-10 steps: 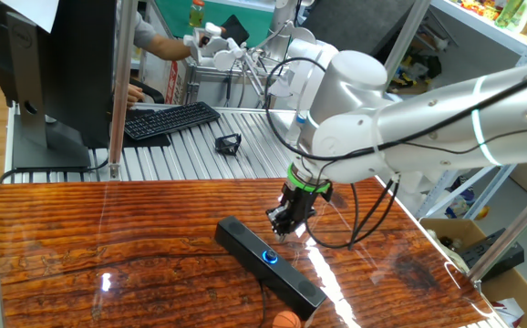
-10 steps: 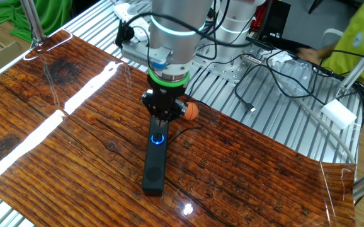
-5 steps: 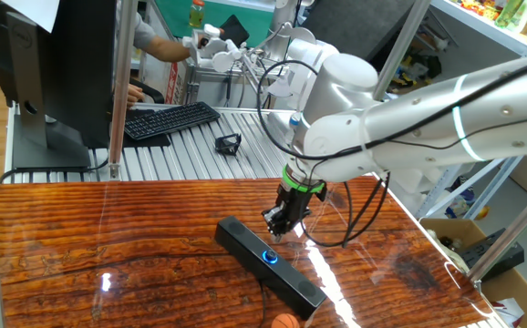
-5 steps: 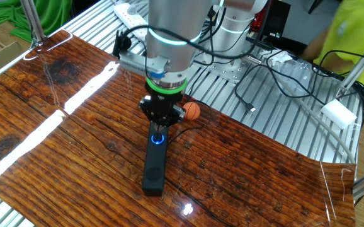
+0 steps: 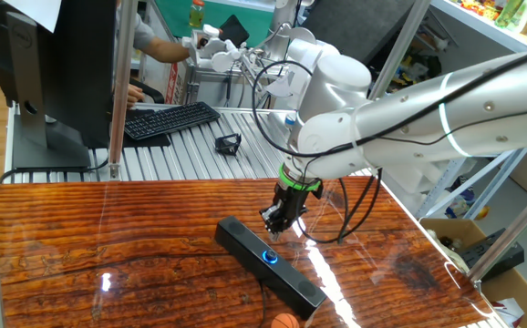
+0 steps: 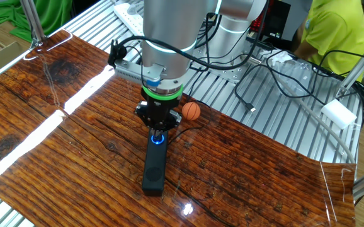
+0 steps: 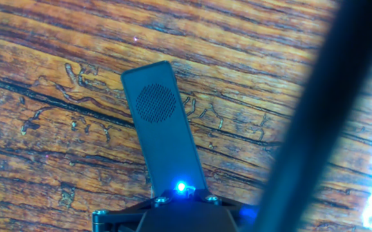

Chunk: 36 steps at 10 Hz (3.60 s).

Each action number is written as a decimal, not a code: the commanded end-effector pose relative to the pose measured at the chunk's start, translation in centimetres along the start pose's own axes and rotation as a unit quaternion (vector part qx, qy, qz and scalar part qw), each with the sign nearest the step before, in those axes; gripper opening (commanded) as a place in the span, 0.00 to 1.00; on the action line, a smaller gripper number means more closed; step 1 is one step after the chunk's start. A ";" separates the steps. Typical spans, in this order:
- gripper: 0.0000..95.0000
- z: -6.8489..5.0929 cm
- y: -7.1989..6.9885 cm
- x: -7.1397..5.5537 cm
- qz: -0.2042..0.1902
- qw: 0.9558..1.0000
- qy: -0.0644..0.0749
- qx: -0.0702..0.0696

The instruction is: Turn the knob to increase the volume of the speaker

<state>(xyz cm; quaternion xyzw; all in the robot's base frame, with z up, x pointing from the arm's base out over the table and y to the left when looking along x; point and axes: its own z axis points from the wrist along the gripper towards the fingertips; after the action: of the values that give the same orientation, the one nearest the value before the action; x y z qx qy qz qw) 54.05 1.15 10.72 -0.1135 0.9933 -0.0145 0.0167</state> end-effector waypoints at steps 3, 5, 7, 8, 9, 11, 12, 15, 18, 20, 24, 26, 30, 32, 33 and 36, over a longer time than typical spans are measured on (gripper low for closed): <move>0.00 0.1 -0.1 -0.2 -0.008 1.000 0.008 0.001; 0.00 0.2 -0.1 -0.4 -0.008 1.000 0.012 -0.001; 0.00 0.3 -0.1 -0.4 -0.008 1.000 0.019 -0.002; 0.00 0.4 -0.1 -0.4 -0.008 1.000 0.020 -0.003; 0.00 1.0 0.0 -0.4 -0.008 1.000 0.020 -0.004; 0.00 1.4 0.0 -0.4 -0.008 1.000 0.020 -0.004; 0.00 1.4 0.0 -0.4 -0.008 1.000 0.022 -0.004; 0.00 1.9 -0.1 -0.1 -0.008 1.000 0.023 -0.005; 0.00 2.5 -0.3 0.4 -0.006 1.000 0.025 -0.006; 0.00 2.8 -0.5 0.8 -0.002 1.000 0.027 -0.007; 0.00 3.1 -1.4 1.9 -0.008 0.999 0.038 -0.008; 0.00 3.3 -1.2 2.9 0.001 0.999 0.040 -0.011; 0.00 3.2 -0.3 4.3 0.007 0.999 0.046 -0.013; 0.00 2.9 0.6 4.1 0.015 0.999 0.050 -0.011; 0.00 2.8 0.9 4.0 0.018 0.999 0.050 -0.011; 0.00 2.8 0.9 3.5 0.015 0.998 0.053 -0.011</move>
<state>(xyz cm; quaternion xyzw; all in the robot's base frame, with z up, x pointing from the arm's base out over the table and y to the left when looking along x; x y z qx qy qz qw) 50.61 1.16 7.79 -0.0976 0.9944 -0.0088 -0.0383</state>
